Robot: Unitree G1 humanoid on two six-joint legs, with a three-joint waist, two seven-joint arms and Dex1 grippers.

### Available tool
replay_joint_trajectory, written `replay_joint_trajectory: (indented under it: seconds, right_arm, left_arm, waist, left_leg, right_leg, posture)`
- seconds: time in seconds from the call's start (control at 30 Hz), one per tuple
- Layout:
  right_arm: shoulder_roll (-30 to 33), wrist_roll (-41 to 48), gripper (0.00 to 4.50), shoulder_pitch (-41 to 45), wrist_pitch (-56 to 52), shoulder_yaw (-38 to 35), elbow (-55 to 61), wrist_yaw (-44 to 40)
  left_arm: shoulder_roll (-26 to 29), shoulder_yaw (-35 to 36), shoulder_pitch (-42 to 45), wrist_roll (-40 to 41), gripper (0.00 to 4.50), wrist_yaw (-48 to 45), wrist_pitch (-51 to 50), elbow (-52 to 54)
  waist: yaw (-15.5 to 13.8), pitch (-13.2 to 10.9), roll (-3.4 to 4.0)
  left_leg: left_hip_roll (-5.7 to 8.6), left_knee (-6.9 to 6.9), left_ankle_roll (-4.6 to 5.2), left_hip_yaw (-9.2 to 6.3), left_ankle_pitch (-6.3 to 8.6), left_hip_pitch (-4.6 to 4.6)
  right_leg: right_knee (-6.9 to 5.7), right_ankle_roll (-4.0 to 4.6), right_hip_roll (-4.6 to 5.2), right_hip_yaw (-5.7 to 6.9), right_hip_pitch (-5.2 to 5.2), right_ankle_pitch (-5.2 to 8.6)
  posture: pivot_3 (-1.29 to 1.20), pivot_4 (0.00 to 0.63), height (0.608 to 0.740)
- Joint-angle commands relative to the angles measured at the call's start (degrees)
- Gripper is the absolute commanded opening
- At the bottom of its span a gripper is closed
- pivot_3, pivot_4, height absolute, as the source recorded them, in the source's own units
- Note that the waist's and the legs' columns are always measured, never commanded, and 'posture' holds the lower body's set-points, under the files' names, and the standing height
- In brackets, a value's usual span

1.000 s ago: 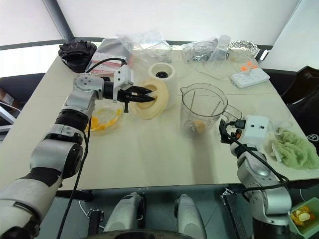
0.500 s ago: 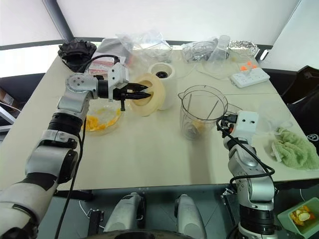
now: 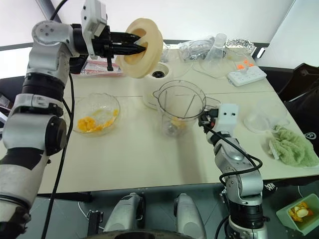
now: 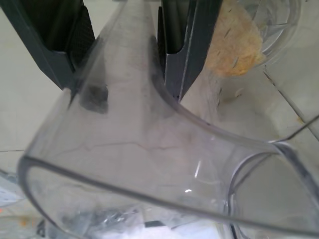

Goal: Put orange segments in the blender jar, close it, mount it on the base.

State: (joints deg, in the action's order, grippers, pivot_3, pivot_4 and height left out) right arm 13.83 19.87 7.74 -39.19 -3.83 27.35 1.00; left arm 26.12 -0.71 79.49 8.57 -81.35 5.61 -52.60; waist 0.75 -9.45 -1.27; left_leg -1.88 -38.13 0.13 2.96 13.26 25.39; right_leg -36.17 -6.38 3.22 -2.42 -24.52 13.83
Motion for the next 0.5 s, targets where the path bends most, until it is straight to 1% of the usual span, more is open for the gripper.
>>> replay_joint_trajectory:
  seconds: [0.03,0.17,0.3,0.4,0.5]
  right_arm:
    - [0.8,-2.1,0.98,0.5,1.5,2.3,2.6,-1.8]
    - [2.0,-5.4,0.98,0.0,2.0,5.6,0.7,-3.6]
    - [2.5,-7.7,0.98,0.5,3.5,6.3,-2.4,-5.1]
    - [2.6,-8.6,0.98,0.9,4.2,5.9,-4.0,-5.8]
    - [2.5,-9.3,0.98,1.1,4.8,5.6,-5.0,-6.3]
  left_arm:
    - [-0.7,0.8,2.7,1.4,0.28,-1.8,1.9,-0.8]
    - [-3.4,0.0,3.4,2.0,0.28,-5.3,1.7,-0.4]
    - [-7.0,-1.4,3.7,2.8,0.28,-9.1,0.2,2.1]
    - [-8.3,-5.2,1.9,4.9,0.28,-11.1,-3.1,6.9]
    - [-7.7,-8.9,0.4,6.9,0.28,-11.1,-6.2,10.8]
  waist:
    - [0.1,0.0,0.0]
    - [0.0,0.0,0.0]
    - [0.0,0.0,-0.01]
    - [0.1,0.0,0.0]
    - [0.4,0.0,0.02]
  left_leg:
    - [0.0,0.0,0.0,0.0,0.0,0.0]
    - [0.0,0.0,0.0,0.0,0.0,0.01]
    - [0.0,-0.02,0.0,0.01,0.0,0.01]
    - [0.0,-0.02,0.0,0.0,0.0,-0.02]
    - [0.0,-0.01,0.0,0.0,0.0,-0.05]
  right_leg:
    - [0.0,0.0,0.0,0.0,0.0,0.0]
    - [0.0,0.0,0.0,0.0,-0.01,0.0]
    - [0.0,0.0,0.0,0.0,0.0,0.0]
    - [-0.02,0.01,0.0,-0.02,0.01,0.01]
    - [-0.06,0.01,-0.02,-0.05,0.01,0.01]
  posture:
    - [0.0,0.15,0.74]
    - [0.0,0.15,0.74]
    - [0.0,0.15,0.74]
    - [0.0,0.15,0.74]
    - [0.0,0.15,0.74]
